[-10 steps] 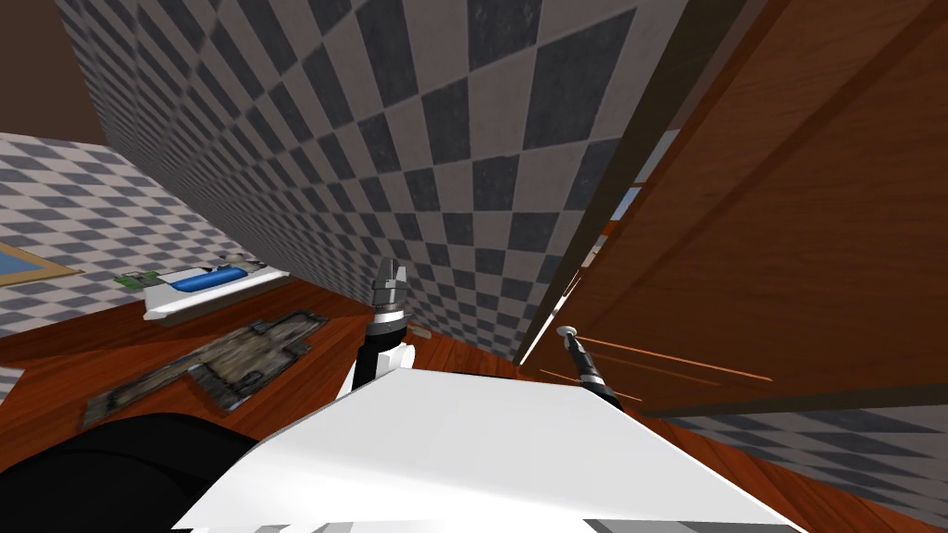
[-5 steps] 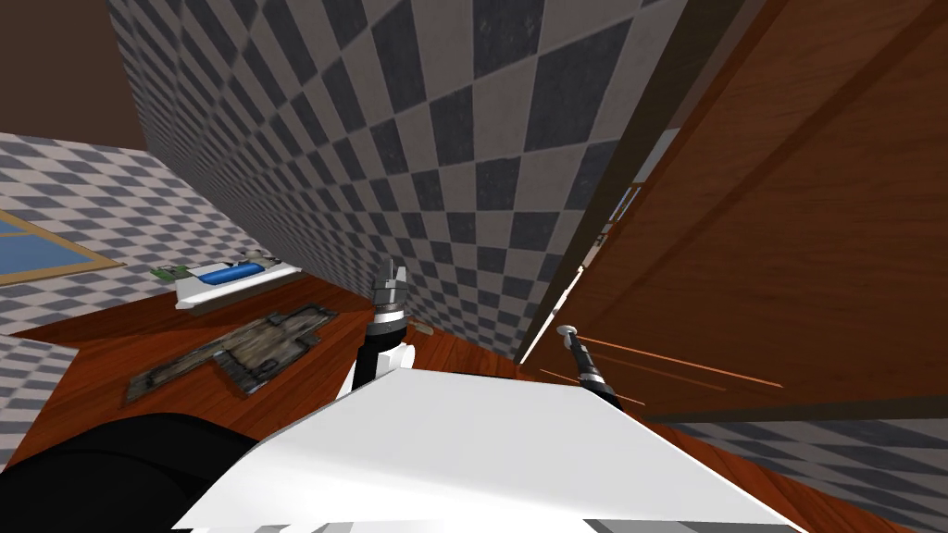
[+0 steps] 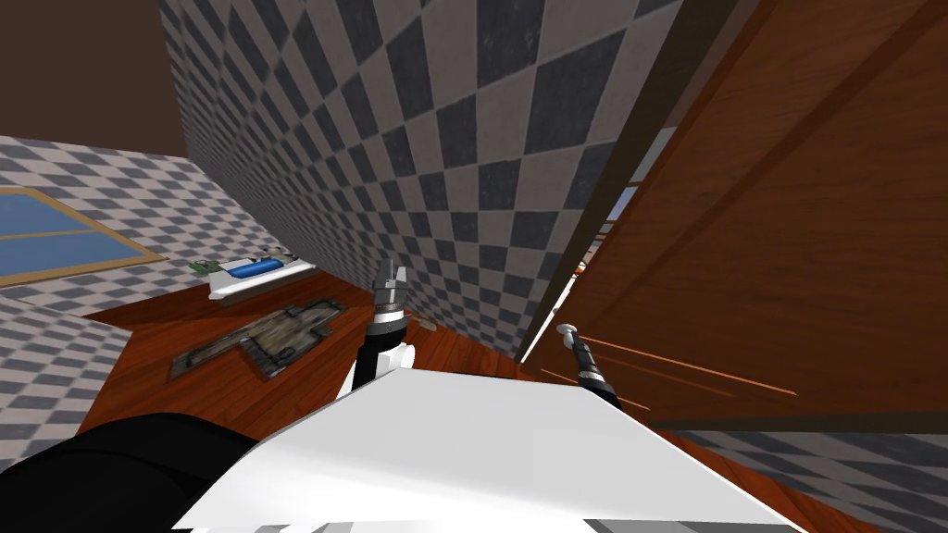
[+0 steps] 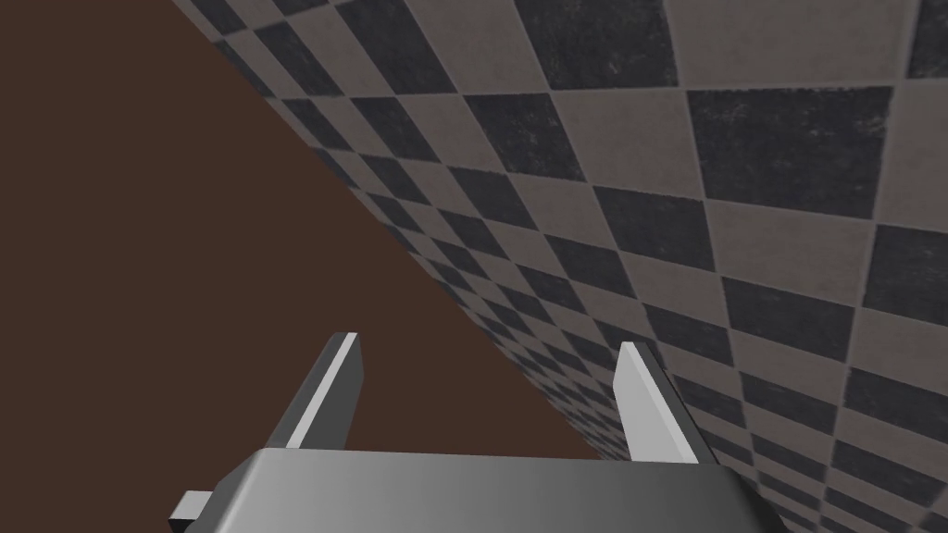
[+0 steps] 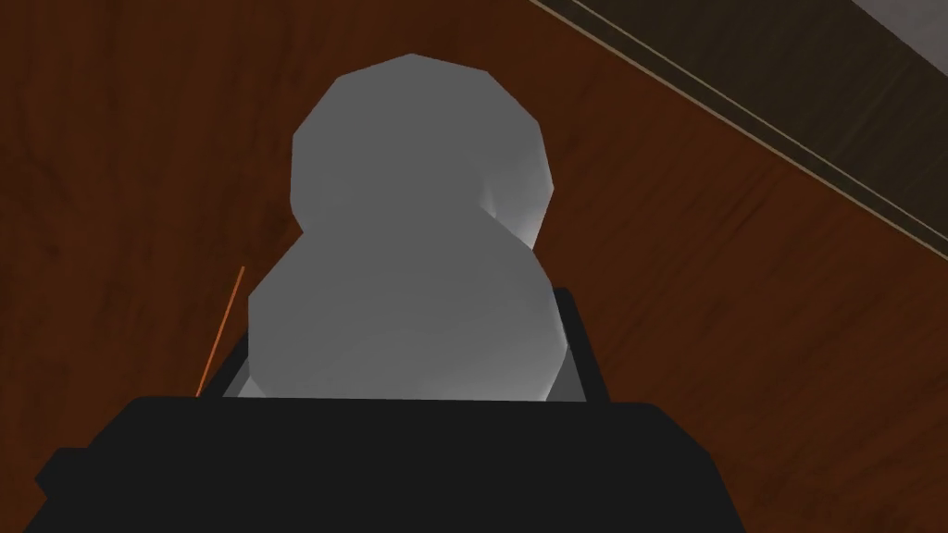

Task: Pull the door open

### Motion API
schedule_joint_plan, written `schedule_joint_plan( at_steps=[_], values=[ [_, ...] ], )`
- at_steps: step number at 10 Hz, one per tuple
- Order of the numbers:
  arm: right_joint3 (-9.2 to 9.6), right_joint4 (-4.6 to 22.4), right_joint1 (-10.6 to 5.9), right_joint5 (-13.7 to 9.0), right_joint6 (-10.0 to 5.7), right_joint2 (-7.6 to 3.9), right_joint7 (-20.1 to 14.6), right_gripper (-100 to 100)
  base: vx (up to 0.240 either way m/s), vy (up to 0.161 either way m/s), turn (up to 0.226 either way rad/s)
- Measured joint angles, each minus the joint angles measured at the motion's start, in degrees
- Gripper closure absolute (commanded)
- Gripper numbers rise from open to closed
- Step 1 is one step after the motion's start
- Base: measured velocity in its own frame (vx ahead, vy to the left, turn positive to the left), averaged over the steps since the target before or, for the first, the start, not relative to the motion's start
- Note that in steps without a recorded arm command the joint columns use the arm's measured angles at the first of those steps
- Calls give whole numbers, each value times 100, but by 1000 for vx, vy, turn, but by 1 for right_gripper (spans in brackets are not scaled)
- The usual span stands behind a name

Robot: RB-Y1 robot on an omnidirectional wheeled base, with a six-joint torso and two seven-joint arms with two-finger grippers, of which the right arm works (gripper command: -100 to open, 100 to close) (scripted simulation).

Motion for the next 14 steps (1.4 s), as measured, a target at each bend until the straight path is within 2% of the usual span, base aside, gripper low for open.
schedule_joint_plan(
  at_steps=[14],
  values=[
    [-222, 251, -284, -331, 199, 35, -1924, 100, -56, -21, 83]
  ],
)
